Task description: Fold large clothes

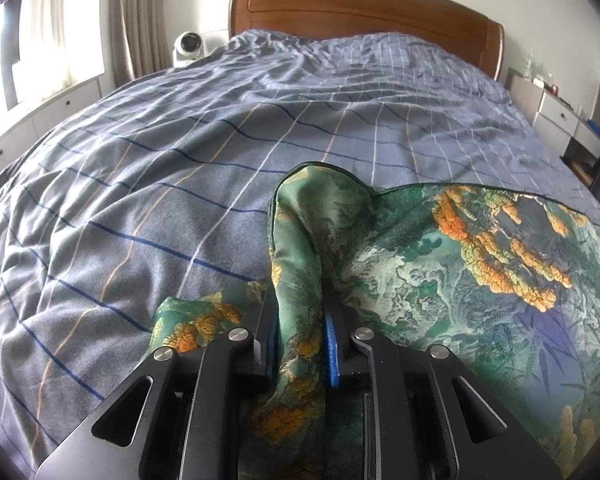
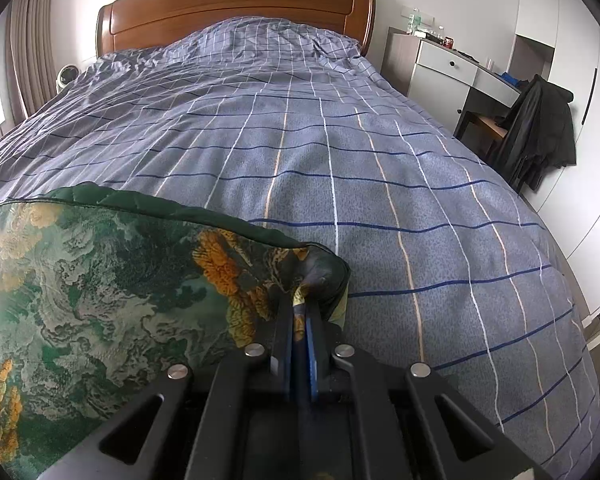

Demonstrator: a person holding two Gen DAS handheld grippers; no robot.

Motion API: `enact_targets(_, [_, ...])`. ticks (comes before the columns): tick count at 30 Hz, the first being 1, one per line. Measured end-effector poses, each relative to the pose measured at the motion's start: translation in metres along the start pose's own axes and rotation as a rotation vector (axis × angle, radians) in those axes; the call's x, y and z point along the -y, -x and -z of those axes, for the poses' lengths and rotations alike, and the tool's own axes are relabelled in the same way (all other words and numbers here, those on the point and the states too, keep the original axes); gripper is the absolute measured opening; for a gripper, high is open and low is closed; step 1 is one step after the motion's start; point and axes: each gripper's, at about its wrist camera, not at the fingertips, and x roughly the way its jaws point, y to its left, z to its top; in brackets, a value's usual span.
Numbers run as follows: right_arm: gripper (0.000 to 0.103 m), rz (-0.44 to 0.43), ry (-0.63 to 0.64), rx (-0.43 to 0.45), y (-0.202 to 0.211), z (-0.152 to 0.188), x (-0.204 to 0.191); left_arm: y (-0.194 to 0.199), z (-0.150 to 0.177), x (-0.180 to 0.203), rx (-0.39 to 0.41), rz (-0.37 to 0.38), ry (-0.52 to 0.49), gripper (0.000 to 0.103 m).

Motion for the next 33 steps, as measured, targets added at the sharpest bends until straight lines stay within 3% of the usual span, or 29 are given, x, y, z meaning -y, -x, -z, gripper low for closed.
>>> enact_targets(6, [0.007,0.0,0.0,0.0,0.0,0.0,0.0,0.0,0.0,-0.005,0.014,0.009,0.045,0.035])
enact_targets(23, [0.008,-0.004,-0.001,-0.004,-0.001,0.0,0.001,-0.001,-0.001,-0.008,0.007,0.009,0.073,0.052])
enact_targets(29, [0.009,-0.034,-0.014,-0.026,0.005,-0.007,0.006,0.001,-0.009,-0.01,-0.043,-0.021,0.092,0.077])
enact_targets(31, [0.013,-0.054,-0.033,-0.039,0.009,-0.013,0.012,0.004,-0.015,-0.011,-0.068,-0.027,0.098,0.087])
enact_targets(32, [0.024,-0.067,-0.047,-0.045,0.013,-0.016,0.017,0.006,-0.018,-0.012,-0.073,-0.021,0.102,0.089])
enact_targets(33, [0.043,-0.066,-0.06,-0.05,0.016,-0.018,0.021,0.01,-0.021,-0.013,-0.074,-0.006,0.11,0.091])
